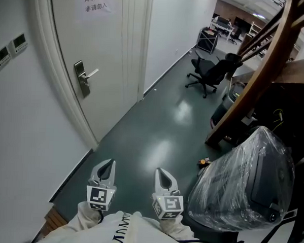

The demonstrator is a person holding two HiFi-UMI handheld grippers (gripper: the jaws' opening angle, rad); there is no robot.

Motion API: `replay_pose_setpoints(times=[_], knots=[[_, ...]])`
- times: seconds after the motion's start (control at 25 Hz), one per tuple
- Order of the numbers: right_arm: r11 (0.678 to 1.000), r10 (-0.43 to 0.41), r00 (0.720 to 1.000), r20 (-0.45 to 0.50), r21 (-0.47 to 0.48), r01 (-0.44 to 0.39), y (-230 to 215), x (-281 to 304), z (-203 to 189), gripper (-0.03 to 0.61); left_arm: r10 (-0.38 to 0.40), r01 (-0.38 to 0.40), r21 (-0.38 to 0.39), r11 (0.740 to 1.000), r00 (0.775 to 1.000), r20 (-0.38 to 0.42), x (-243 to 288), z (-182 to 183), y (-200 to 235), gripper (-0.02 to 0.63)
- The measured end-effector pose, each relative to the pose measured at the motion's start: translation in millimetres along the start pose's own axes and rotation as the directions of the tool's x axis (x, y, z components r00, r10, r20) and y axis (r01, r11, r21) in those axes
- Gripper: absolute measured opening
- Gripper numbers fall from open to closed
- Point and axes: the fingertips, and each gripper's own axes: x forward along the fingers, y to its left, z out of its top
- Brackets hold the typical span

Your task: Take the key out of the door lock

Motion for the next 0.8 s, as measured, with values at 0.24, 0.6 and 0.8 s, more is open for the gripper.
replay_pose_setpoints(times=[0.24, 0.6, 0.8], knots=[[1.0, -0.018, 1.0, 0.018, 0.018, 0.017, -19, -10, 0, 0.0, -0.009, 0.009, 0.008, 1.0, 1.0, -0.004, 7, -1, -13, 0.0], [0.999, -0.027, 1.0, -0.005, 0.037, 0.027, -34, 0, -9, 0.0, -0.031, 0.031, 0.011, 0.999, 0.999, -0.02, 27, -4, -15, 0.0], [0.999, -0.037, 0.999, -0.014, 0.038, 0.037, -47, 26, -9, 0.0, -0.018, 0.018, -0.001, 1.0, 1.0, -0.011, 58, -7, 1, 0.0]])
